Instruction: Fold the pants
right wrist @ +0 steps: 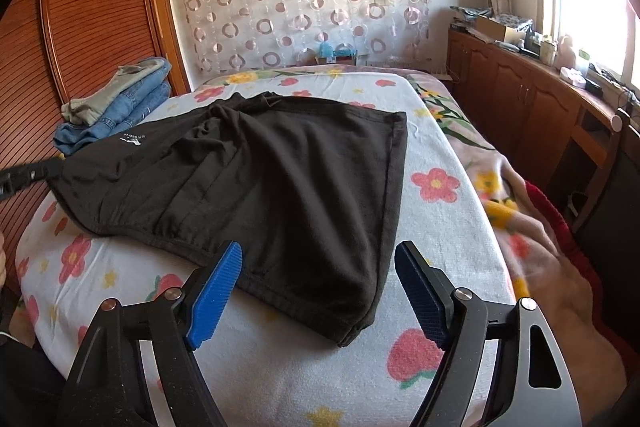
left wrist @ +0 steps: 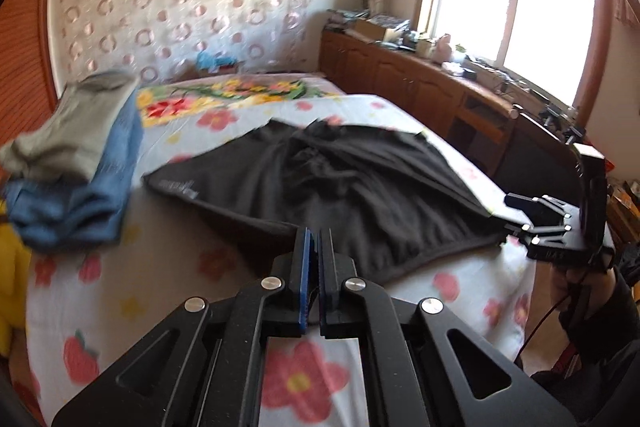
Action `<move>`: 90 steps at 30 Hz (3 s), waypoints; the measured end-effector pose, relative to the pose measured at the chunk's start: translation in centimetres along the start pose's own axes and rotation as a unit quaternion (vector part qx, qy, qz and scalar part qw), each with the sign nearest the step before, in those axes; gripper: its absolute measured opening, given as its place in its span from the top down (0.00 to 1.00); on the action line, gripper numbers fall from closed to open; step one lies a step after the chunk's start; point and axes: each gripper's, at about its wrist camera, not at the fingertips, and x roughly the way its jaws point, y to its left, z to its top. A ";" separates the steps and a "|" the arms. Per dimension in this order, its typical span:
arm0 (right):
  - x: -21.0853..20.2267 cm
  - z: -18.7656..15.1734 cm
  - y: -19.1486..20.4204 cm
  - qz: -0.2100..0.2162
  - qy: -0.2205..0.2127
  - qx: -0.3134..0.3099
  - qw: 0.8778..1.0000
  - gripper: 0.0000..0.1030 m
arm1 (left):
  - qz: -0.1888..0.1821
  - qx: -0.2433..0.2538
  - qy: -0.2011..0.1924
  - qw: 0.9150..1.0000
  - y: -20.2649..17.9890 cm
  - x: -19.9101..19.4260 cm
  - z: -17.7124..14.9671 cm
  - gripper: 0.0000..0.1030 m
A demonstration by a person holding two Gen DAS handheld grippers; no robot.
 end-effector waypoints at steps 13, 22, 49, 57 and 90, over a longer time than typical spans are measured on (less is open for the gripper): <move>0.2 -0.1 0.1 0.001 -0.005 0.000 1.000 0.22 | -0.051 0.037 0.007 0.998 -4.3 3.3 3.8 0.96; -0.3 -0.2 -0.7 -0.005 -0.008 0.007 1.000 0.23 | -0.101 0.060 0.010 0.993 -8.8 5.6 6.9 0.96; 0.8 0.3 -0.3 0.007 -0.006 0.018 1.000 0.51 | -0.032 0.046 0.036 0.998 -5.7 7.6 4.0 0.36; 3.2 1.8 1.7 0.044 0.005 -0.007 0.999 0.62 | -0.003 0.043 0.072 0.996 -3.6 9.0 0.8 0.36; 1.6 3.6 3.5 0.070 -0.034 -0.055 0.995 0.99 | 0.013 0.024 0.013 1.000 -2.4 5.9 -0.7 0.32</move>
